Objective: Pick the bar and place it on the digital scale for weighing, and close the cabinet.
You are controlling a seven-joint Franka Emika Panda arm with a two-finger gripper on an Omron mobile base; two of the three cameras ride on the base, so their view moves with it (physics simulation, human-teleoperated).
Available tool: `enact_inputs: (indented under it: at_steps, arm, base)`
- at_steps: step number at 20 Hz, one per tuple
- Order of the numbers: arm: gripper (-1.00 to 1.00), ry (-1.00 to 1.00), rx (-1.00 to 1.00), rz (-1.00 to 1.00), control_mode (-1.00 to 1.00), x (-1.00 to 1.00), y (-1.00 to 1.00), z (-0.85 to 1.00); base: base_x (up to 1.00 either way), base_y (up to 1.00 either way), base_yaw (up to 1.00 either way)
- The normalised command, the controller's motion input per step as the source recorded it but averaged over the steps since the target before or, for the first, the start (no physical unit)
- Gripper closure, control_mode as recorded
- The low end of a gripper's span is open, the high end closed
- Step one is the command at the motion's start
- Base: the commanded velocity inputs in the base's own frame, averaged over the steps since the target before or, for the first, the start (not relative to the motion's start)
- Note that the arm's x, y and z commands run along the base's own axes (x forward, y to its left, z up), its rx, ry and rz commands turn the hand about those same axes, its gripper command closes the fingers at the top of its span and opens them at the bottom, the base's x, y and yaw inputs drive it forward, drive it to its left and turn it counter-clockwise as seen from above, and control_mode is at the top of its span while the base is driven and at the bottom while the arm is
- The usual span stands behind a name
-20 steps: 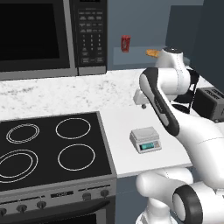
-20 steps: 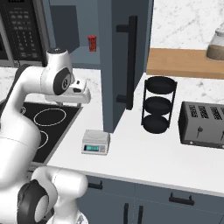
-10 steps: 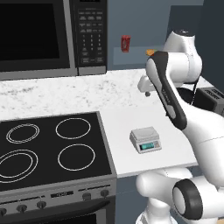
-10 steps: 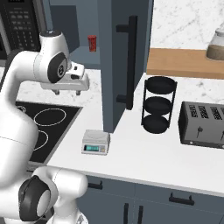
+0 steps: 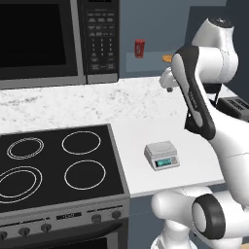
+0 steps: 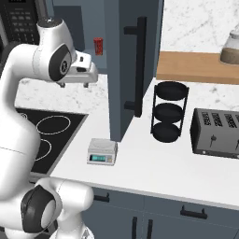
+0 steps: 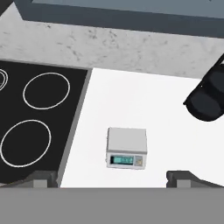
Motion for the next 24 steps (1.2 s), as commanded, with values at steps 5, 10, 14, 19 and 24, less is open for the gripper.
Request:
enact_inputs:
  at_steps: [5, 10, 14, 19, 24]
  arm:
    - [-1.0, -0.22, 0.0, 0.0, -1.0, 0.0, -0.19, 0.32]
    - [-1.0, -0.21, 0.0, 0.0, -1.0, 0.0, -0.25, 0.27]
    - [-1.0, -0.17, 0.0, 0.0, -1.0, 0.0, -0.27, 0.31]
    - [-1.0, -0.01, 0.0, 0.0, -1.0, 0.13, -0.09, 0.33]
    - [-1.0, 0.01, 0.0, 0.02, -1.0, 0.38, -0.06, 0.05]
  base:
    - [0.0, 0.0, 0.0]
    - [0.0, 0.0, 0.0]
    - [0.0, 0.0, 0.0]
    - [0.0, 0.0, 0.0]
    - [0.0, 0.0, 0.0]
